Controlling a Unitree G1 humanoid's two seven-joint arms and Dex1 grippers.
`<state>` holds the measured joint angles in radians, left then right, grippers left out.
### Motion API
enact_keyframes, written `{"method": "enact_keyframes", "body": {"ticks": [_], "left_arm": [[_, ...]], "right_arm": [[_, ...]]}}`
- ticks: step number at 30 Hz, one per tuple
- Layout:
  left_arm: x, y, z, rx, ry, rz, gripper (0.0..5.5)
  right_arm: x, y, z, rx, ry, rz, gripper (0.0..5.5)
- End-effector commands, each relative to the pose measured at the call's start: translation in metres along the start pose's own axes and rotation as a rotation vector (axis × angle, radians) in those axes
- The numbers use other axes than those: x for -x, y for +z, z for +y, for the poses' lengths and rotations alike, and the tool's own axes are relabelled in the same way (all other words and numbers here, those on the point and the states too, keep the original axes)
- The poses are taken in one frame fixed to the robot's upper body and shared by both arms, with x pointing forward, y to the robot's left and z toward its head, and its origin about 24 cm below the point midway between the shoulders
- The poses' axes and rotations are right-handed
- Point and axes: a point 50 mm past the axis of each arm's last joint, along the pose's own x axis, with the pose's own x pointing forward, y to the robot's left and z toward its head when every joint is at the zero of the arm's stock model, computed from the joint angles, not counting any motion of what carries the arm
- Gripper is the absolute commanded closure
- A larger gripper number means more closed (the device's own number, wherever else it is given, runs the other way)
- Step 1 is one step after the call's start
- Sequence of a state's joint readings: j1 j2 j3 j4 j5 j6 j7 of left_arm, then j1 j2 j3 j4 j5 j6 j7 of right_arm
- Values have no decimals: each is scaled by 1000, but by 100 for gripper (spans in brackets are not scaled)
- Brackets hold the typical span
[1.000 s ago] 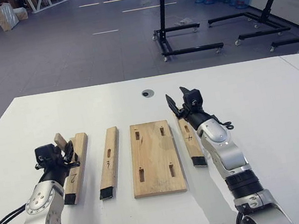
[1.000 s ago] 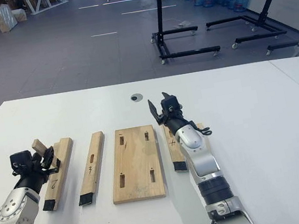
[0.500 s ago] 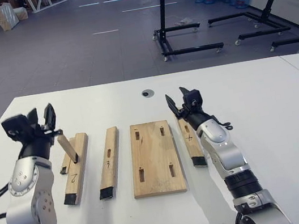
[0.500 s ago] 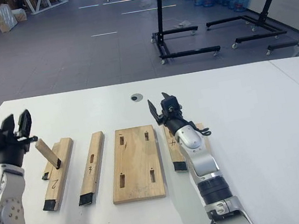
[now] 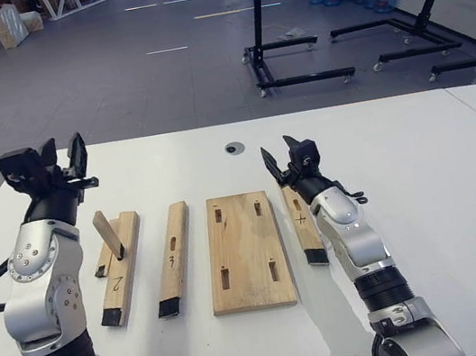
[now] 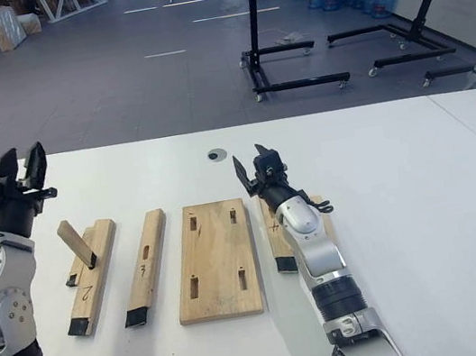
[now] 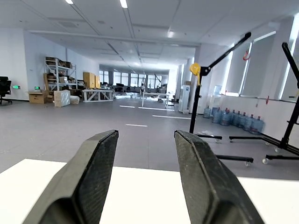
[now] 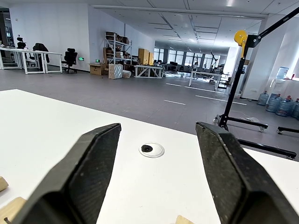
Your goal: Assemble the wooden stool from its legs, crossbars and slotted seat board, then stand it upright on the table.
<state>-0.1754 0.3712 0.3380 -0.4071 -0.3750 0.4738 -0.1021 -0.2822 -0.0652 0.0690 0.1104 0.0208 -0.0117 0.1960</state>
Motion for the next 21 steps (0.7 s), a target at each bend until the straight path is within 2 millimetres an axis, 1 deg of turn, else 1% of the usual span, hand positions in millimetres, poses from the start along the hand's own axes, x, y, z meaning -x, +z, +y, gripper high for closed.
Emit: {"method": "enact_keyframes", "body": {"ticks": [1,3,4,6,11,17,18,19,21], "left_arm": [[17,-61,15,-46,28,266,332],[33,-88,23,-46,50,366,332],[39,-94,25,-44,55,388,332],[41,-92,24,-23,56,361,332],[23,-63,13,-6,22,209,332],[14,-37,9,-1,20,121,332],[13,-31,9,-14,19,100,332],[12,-20,11,-53,18,63,332],[14,1,20,-107,55,-9,332]], "right_arm": [[-3,4,6,-21,61,-7,257],[-1,4,6,-22,77,-1,257],[-1,4,4,-22,78,2,257],[1,4,1,-22,76,6,257],[1,5,2,-25,71,6,257],[2,4,2,-22,64,4,257],[2,4,1,-22,61,3,257],[2,4,1,-19,59,3,257],[4,4,-2,-15,43,3,257]]}}
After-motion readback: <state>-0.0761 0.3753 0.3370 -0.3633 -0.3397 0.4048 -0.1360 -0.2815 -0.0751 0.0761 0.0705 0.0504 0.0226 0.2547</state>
